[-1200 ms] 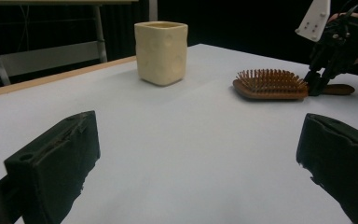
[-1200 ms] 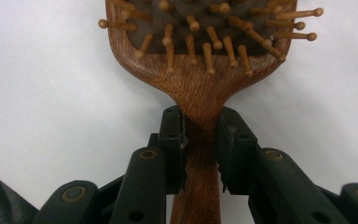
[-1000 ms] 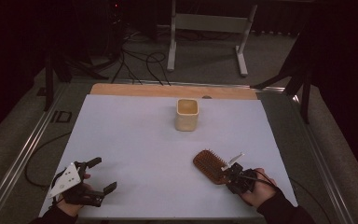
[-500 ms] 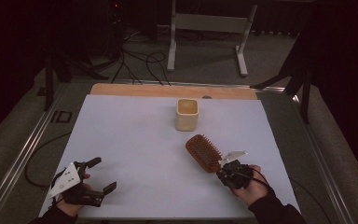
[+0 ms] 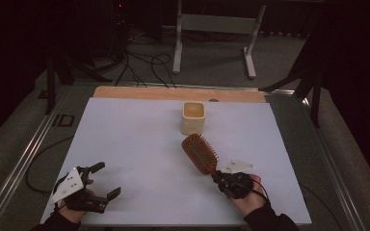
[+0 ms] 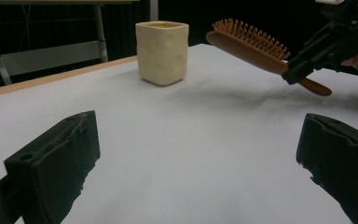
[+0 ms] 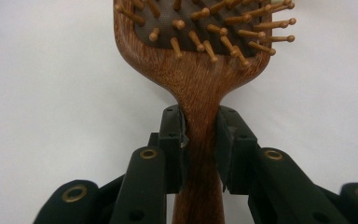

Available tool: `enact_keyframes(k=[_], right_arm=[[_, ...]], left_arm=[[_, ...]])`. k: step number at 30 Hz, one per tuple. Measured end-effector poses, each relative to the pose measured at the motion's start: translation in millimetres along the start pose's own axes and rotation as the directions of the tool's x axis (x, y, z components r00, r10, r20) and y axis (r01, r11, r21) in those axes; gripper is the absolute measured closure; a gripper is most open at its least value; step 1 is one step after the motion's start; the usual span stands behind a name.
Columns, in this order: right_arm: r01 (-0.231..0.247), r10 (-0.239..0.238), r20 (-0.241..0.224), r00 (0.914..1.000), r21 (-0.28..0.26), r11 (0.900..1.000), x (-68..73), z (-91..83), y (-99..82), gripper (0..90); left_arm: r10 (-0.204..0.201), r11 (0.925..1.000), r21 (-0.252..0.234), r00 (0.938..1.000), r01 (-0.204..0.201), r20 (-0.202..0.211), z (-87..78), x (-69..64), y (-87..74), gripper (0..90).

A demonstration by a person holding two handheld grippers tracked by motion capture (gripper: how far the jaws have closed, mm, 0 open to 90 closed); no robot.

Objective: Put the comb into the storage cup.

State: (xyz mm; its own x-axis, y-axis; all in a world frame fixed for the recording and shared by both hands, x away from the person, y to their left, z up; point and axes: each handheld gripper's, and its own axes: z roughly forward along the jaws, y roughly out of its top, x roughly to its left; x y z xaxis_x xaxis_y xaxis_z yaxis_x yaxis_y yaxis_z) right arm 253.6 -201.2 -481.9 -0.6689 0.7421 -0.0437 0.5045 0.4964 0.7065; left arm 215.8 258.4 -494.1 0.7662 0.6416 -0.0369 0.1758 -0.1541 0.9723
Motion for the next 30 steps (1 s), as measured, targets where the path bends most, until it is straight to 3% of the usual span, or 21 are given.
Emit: enact_keyframes(k=[8, 10, 11, 18, 23, 27, 30], right_arm=[[-0.002, 0.003, 0.014, 0.9999, -0.09, 0.9959, -1.7, -10.1, -1.3, 73.7], [0.006, -0.003, 0.024, 0.9997, -0.121, 0.9927, -1.0, -11.5, -2.8, 73.7], [-0.014, 0.018, 0.023, 0.9996, -0.15, 0.9886, 0.0, -11.4, -4.4, 73.8], [-0.024, 0.025, 0.008, 0.9996, -0.178, 0.9837, 3.4, -9.5, -6.9, 73.7], [-0.019, 0.022, 0.012, 0.9997, -0.188, 0.982, 3.8, -9.9, -7.3, 73.7], [-0.014, 0.022, 0.031, 0.9993, -0.23, 0.9731, 3.8, -16.5, -5.2, 73.8], [-0.008, 0.02, 0.043, 0.9989, -0.245, 0.9695, 3.9, -18.1, -5.2, 73.8]], left_arm=[[-0.006, 1.0, 0.001, 0.9999, 0.006, 0.01, 4.4, -8.6, 5.6, 0.2], [-0.005, 1.0, 0.006, 0.9998, 0.005, 0.019, 6.7, -12.1, 7.7, 0.2], [-0.003, 0.9999, 0.013, 0.9999, 0.003, 0.016, 8.2, -14.3, 9.3, 0.2], [-0.027, 0.9995, 0.018, 0.9996, 0.027, 0.008, 13.2, -21.5, 21.7, 0.2], [-0.046, 0.9979, 0.044, 0.9981, 0.048, -0.041, 18.1, -21.6, 38.1, 0.2], [-0.069, 0.9966, 0.041, 0.9959, 0.071, -0.058, 22.1, -20.2, 55.0, 0.3], [-0.094, 0.9948, 0.036, 0.9949, 0.096, -0.036, 27.6, -19.1, 68.4, 0.3]])
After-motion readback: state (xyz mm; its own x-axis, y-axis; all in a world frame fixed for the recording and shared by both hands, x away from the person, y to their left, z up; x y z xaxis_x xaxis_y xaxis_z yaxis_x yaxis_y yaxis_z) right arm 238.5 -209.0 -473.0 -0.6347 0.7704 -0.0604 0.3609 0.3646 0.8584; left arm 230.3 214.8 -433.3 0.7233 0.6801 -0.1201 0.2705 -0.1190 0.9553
